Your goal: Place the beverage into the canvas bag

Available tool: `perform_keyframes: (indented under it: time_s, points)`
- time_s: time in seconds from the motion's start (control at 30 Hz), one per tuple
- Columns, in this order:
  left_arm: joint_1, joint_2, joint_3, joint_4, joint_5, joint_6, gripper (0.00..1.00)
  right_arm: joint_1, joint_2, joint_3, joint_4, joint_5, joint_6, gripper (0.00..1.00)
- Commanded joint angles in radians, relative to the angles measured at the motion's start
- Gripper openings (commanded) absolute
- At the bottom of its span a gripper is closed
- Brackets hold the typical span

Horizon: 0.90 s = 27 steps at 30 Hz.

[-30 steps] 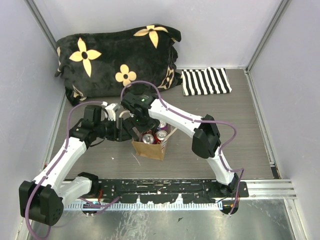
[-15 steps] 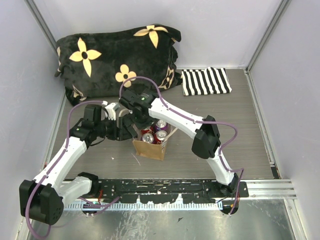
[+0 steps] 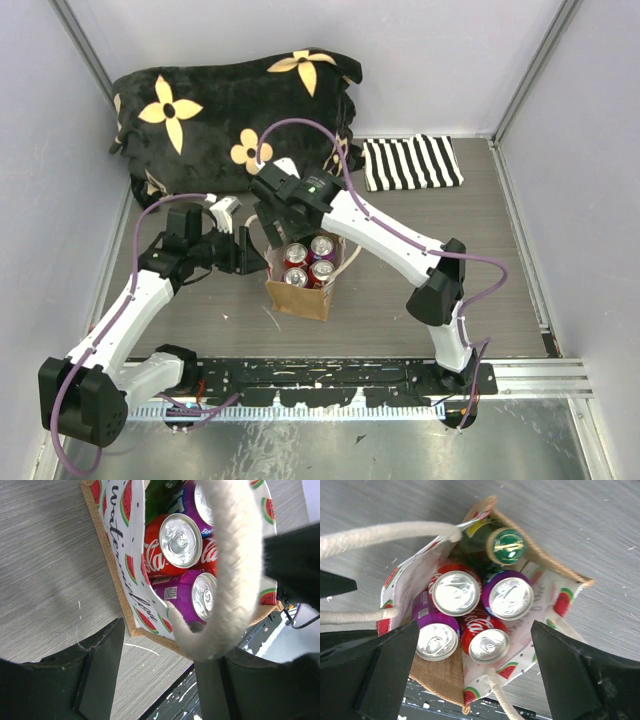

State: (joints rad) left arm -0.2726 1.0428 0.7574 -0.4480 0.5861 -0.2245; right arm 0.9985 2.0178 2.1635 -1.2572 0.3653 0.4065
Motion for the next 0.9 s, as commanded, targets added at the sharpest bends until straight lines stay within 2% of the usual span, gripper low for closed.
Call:
perform_keyframes:
  time_s: [0.0,0.2,0.3,0.43,0.87]
  points:
    - [-0.003,-0.019,0.045,0.034,0.034,-0.008,0.63,-0.046,-0.099,-0.005,0.026,0.120,0.074,1.00]
    - [0.043,-0.104,0.064,-0.009,-0.026,-0.012,0.66,-0.160,-0.219,-0.078,0.092,0.111,0.105,1.00]
    - [0.100,-0.142,0.086,-0.043,-0.030,-0.030,0.74,-0.266,-0.319,-0.189,0.171,0.044,0.110,1.00]
    - [0.113,-0.166,0.108,-0.069,-0.060,-0.032,0.80,-0.354,-0.437,-0.331,0.280,-0.015,0.113,1.00]
    - [0.113,-0.128,0.162,-0.024,-0.167,-0.071,0.79,-0.369,-0.506,-0.484,0.387,0.028,0.137,1.00]
